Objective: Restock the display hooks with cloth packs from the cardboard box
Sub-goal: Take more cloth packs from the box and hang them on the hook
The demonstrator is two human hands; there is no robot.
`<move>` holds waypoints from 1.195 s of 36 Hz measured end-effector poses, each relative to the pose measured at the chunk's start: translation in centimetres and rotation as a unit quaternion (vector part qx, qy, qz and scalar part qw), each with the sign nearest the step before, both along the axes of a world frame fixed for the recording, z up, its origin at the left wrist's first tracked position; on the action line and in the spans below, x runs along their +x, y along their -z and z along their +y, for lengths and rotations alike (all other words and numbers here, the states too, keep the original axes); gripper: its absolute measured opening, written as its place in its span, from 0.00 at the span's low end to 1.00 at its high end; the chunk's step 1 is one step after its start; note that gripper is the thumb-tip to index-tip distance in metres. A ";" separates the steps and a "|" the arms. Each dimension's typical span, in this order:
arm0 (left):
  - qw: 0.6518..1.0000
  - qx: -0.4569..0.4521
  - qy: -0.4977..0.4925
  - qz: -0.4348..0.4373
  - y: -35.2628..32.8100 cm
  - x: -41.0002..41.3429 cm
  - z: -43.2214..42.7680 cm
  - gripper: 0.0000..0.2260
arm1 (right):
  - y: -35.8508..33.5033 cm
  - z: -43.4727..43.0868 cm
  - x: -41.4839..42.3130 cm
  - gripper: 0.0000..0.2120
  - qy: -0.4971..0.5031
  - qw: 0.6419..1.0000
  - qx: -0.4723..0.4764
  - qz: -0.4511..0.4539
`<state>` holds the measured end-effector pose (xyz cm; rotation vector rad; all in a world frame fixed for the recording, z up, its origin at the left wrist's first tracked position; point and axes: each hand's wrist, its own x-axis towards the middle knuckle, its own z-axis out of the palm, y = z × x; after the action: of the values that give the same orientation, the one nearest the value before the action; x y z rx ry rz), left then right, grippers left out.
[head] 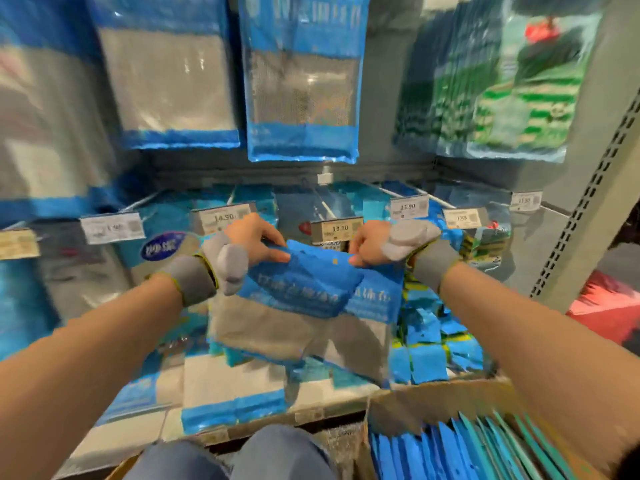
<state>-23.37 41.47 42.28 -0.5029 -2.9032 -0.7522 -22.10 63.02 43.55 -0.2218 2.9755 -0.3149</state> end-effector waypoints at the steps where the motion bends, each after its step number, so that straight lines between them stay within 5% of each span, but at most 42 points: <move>1: 1.000 -0.002 -0.014 0.010 -1.4 0.4 -1.4 0.12 | -1.4 -1.2 -0.5 0.09 -0.011 0.999 -0.004 0.044; 9: 0.989 0.111 -0.091 0.035 -7.4 2.0 -7.6 0.11 | -8.8 -8.3 -2.3 0.10 -0.027 0.964 -0.173 0.199; 19: 0.972 0.133 -0.151 0.121 -13.9 2.4 -13.8 0.08 | -16.9 -16.8 -4.9 0.09 -0.040 0.922 -0.187 0.338; 43: 0.955 0.143 -0.178 0.188 -22.7 -1.8 -18.4 0.04 | -29.1 -24.1 -11.4 0.14 -0.040 0.815 -0.371 0.443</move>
<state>-25.20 23.08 64.97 -0.0718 -2.3826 -0.8844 -33.52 38.94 72.69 -0.7476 3.4562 -1.8107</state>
